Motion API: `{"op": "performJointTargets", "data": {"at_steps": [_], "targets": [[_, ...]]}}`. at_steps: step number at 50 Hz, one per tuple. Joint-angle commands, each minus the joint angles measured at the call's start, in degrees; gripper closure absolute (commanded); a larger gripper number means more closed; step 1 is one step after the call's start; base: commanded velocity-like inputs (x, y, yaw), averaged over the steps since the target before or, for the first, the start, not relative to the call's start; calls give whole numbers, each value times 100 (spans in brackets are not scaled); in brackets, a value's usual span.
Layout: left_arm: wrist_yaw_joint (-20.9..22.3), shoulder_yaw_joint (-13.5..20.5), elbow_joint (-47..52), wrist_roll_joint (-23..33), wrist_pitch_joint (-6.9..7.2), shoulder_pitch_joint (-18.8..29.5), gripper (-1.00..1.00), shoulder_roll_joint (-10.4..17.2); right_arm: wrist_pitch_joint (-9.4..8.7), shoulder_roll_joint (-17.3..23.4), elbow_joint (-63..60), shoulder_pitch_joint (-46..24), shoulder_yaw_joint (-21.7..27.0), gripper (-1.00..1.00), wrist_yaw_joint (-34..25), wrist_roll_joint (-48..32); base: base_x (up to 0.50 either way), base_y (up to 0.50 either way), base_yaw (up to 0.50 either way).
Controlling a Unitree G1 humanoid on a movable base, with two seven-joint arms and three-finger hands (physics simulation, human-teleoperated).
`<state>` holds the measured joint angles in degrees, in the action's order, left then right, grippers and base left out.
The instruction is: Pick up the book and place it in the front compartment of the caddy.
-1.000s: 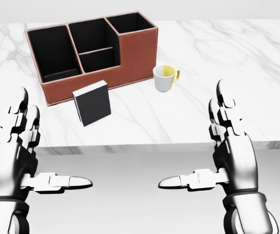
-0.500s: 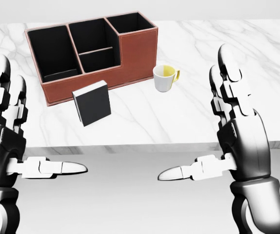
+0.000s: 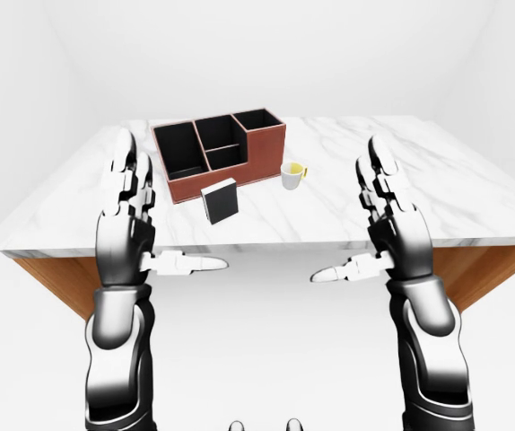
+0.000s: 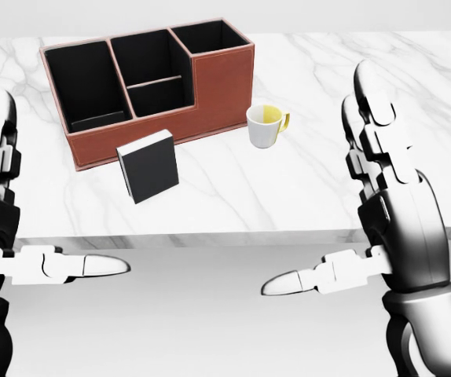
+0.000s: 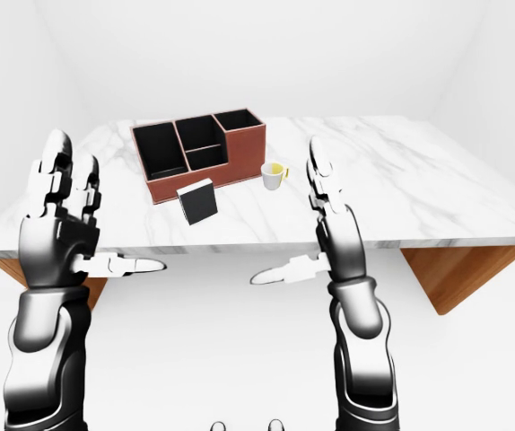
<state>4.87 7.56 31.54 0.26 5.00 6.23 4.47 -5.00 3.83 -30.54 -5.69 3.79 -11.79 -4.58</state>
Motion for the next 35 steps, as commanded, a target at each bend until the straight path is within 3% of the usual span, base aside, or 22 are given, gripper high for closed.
{"op": "performJointTargets", "data": {"at_steps": [1,13,29,35], "targets": [[27,96,422,-92,0,55,-100,45,0,37,-438,-224,249,-100,-92,279,0,0,0],[62,197,595,-133,0,65,-100,91,0,320,-490,-682,640,-100,227,936,0,40,0],[52,189,646,-188,0,62,-100,82,0,437,-578,-762,723,-100,365,1177,0,50,0],[59,176,624,-182,0,53,-100,82,0,507,-621,-788,685,-100,337,1188,0,12,0]]}}
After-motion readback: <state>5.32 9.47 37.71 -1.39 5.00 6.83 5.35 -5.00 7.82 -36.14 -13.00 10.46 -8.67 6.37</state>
